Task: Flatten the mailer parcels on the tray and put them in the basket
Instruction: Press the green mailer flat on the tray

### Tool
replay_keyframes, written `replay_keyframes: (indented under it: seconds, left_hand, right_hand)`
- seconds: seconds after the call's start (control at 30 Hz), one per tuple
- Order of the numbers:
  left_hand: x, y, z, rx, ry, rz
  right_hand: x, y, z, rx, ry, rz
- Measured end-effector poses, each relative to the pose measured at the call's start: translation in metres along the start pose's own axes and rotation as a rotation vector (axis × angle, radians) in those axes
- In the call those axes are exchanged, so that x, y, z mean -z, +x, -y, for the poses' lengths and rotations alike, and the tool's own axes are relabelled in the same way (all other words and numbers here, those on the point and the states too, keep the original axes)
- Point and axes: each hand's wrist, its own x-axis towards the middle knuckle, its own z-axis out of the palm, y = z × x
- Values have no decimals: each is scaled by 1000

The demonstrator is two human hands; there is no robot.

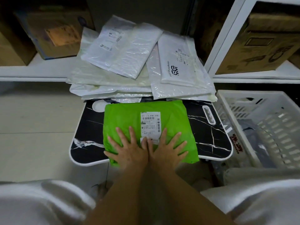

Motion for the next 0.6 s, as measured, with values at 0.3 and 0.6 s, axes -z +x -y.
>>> replay_keyframes:
  seconds: [0.3,0.6]
  left_hand:
    - [-11,3,3,-4,85,33]
    - [5,8,-1,-70,149,46]
  right_hand:
    - [-10,2,1,13,-105,63]
    - [2,6,14,3,-71,-24]
